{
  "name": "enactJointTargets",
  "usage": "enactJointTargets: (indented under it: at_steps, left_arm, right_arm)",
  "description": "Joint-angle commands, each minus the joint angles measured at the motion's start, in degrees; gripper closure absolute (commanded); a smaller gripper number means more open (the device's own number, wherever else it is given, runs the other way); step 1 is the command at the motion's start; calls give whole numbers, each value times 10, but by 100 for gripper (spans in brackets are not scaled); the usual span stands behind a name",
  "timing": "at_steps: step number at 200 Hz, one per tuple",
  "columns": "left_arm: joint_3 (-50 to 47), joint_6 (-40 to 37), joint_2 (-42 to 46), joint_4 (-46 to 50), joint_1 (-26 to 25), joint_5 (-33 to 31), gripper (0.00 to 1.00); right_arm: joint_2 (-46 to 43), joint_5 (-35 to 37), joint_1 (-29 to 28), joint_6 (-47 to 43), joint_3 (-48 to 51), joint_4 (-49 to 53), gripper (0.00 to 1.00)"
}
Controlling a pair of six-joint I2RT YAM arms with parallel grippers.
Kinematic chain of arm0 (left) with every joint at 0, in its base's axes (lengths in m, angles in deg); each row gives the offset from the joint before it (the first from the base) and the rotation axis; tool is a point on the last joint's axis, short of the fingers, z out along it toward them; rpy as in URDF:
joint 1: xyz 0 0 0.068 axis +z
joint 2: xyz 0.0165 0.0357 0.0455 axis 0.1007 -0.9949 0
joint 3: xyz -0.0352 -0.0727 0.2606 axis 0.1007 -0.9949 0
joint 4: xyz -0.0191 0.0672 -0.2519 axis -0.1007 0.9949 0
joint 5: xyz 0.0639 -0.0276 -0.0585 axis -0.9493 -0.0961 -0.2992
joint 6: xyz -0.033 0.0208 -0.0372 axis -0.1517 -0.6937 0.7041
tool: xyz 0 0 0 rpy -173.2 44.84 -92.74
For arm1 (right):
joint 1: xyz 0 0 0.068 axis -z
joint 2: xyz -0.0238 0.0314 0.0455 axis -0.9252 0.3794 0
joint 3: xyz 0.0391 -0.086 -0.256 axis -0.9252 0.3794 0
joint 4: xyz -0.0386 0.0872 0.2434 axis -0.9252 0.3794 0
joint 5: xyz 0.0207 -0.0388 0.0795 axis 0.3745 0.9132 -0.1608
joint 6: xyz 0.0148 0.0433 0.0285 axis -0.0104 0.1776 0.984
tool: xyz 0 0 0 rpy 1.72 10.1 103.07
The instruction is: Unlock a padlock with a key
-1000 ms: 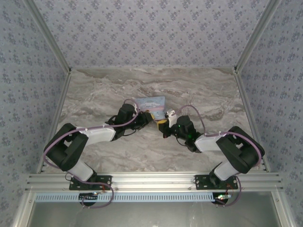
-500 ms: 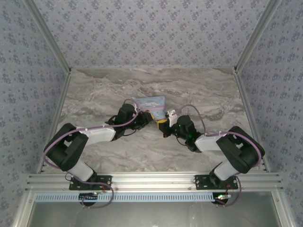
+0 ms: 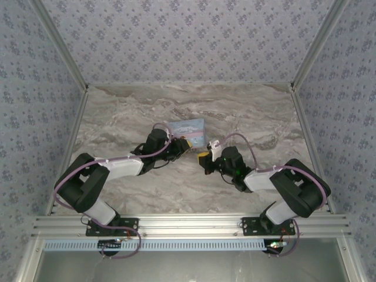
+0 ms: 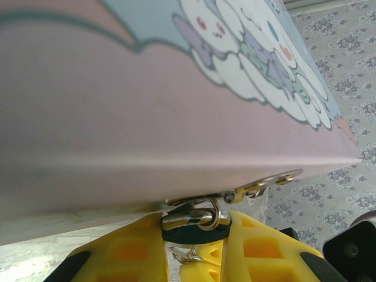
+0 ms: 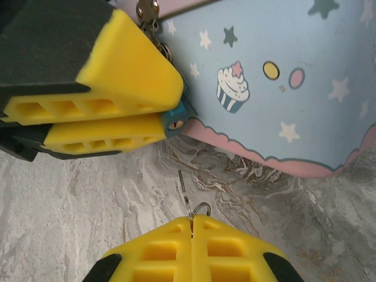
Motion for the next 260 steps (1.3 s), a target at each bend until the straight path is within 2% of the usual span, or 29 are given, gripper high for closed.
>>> enactJointTargets:
  at_steps: [1, 134, 260]
  left_arm:
    - [3, 6, 14, -28, -4, -4, 83]
    - [4, 6, 15, -26, -4, 2, 83]
    - [2, 6, 13, -28, -4, 4, 83]
  right_arm:
    - [-11, -4, 1, 9, 8, -31, 100]
    - [-15, 6, 5, 11, -1, -44, 100]
    - [19, -6, 5, 19, -19, -62, 100]
